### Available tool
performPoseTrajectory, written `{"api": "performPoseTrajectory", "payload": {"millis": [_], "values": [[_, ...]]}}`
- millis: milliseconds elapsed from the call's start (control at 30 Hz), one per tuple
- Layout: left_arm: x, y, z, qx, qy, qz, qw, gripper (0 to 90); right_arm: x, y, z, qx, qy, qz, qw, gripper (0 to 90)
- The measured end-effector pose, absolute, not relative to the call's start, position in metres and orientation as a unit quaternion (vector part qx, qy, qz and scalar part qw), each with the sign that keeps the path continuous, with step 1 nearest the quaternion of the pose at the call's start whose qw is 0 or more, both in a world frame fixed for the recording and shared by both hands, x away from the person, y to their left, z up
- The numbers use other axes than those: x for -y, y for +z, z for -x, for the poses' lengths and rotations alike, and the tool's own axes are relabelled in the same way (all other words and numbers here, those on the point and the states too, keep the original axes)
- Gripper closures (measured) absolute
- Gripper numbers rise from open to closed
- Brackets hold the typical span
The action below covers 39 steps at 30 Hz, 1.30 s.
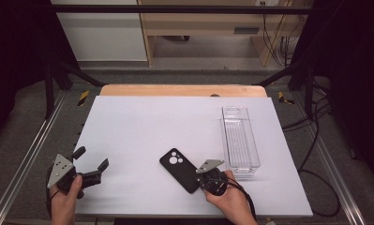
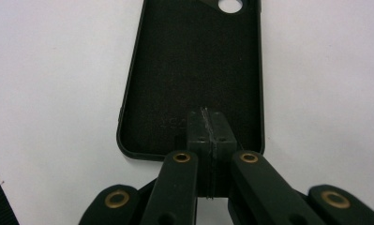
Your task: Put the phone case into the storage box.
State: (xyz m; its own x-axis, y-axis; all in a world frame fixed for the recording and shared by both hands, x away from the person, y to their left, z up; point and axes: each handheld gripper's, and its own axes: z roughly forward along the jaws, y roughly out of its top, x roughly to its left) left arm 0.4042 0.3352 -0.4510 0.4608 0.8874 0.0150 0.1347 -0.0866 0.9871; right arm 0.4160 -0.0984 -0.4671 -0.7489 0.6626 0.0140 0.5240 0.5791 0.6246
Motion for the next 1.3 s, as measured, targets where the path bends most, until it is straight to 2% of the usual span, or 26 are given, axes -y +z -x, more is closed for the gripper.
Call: {"api": "performPoseTrajectory", "payload": {"millis": [167,267,300,333,367,400,433,467,500,533,633,767,900,1100,1300], "values": [[-0.336,-0.446,-0.399,-0.384,0.348,-0.648,0.558,1.5,0.099,-0.459,-0.41,-0.863,0.348,-0.341,0.131,85.7],[-0.338,-0.446,-0.399,-0.386,0.347,-0.645,0.56,1.5,0.099,-0.451,-0.408,-0.841,0.379,-0.352,0.16,77.7],[-0.338,-0.446,-0.399,-0.387,0.346,-0.644,0.562,1.5,0.099,-0.45,-0.408,-0.837,0.386,-0.351,0.166,72.6],[-0.338,-0.445,-0.399,-0.387,0.345,-0.643,0.564,1.5,0.099,-0.45,-0.408,-0.837,0.386,-0.351,0.166,72.6],[-0.337,-0.445,-0.4,-0.385,0.345,-0.642,0.566,1.5,0.099,-0.45,-0.407,-0.833,0.394,-0.35,0.172,65.9],[-0.336,-0.444,-0.4,-0.384,0.345,-0.643,0.566,1.5,0.098,-0.449,-0.407,-0.827,0.404,-0.349,0.177,53.8],[-0.335,-0.443,-0.4,-0.381,0.347,-0.644,0.565,1.4,0.096,-0.449,-0.407,-0.82,0.414,-0.348,0.188,36.5],[-0.335,-0.443,-0.4,-0.381,0.349,-0.644,0.564,1.4,0.096,-0.449,-0.407,-0.82,0.414,-0.348,0.188,36.5],[-0.334,-0.442,-0.399,-0.38,0.354,-0.644,0.562,1.4,0.092,-0.451,-0.409,-0.819,0.414,-0.35,0.187,22.6],[-0.333,-0.442,-0.399,-0.379,0.355,-0.645,0.561,1.4,0.092,-0.451,-0.409,-0.819,0.414,-0.35,0.187,22.6],[-0.334,-0.443,-0.399,-0.379,0.352,-0.646,0.561,1.4,0.088,-0.455,-0.412,-0.819,0.411,-0.36,0.178,11.2],[-0.336,-0.444,-0.399,-0.381,0.347,-0.645,0.564,1.4,0.084,-0.458,-0.416,-0.816,0.409,-0.37,0.172,9.7],[-0.335,-0.44,-0.396,-0.372,0.346,-0.647,0.569,1.4,0.08,-0.46,-0.417,-0.824,0.411,-0.361,0.146,9.2],[-0.329,-0.436,-0.398,-0.361,0.351,-0.651,0.568,1.3,0.079,-0.464,-0.418,-0.824,0.409,-0.362,0.152,7.0],[-0.32,-0.437,-0.399,-0.345,0.352,-0.669,0.556,1.3,0.082,-0.471,-0.421,-0.827,0.403,-0.368,0.134,6.3]]}}
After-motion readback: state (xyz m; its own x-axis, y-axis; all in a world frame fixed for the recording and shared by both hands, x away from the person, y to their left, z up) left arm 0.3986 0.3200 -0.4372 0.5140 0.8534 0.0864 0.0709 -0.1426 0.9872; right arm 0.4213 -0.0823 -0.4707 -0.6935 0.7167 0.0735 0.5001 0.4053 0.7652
